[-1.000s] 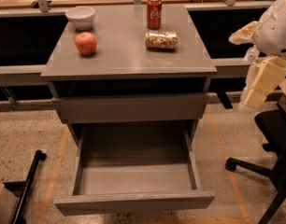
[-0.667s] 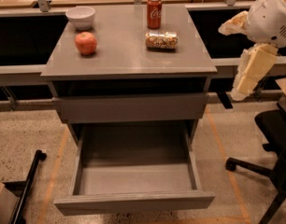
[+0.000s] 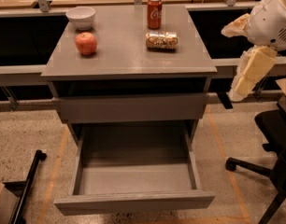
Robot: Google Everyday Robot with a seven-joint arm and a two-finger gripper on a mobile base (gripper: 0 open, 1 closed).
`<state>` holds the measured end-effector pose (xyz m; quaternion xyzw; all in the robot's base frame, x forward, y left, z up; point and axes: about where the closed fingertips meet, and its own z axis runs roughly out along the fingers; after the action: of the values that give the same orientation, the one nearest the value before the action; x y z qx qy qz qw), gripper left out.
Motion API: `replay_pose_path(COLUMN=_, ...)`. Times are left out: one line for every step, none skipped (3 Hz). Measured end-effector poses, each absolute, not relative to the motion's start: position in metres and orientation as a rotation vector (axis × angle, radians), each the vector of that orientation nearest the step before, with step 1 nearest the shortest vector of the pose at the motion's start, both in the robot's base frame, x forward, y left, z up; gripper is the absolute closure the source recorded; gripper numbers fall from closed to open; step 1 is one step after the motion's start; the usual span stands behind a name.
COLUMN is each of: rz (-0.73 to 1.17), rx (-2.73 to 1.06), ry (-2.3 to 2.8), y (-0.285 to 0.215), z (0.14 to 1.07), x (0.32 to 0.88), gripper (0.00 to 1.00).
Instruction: Place orange can into middle drawer
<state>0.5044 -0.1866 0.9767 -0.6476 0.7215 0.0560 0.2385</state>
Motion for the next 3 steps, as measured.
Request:
replay_pose_path(rz=0.186, rx=-1.771, ry=1.927, y=-0.177, z=0.97, x=0.534, gripper=0.0)
replay_pose_path(rz=0.246, rx=-1.736, ry=1.855, y=-0.18, z=0.963, x=0.575, gripper=0.0)
replay_pose_path(rz=0.29, rx=-1.718, ry=1.789, y=-0.178, z=0.955, x=0.619, gripper=0.0)
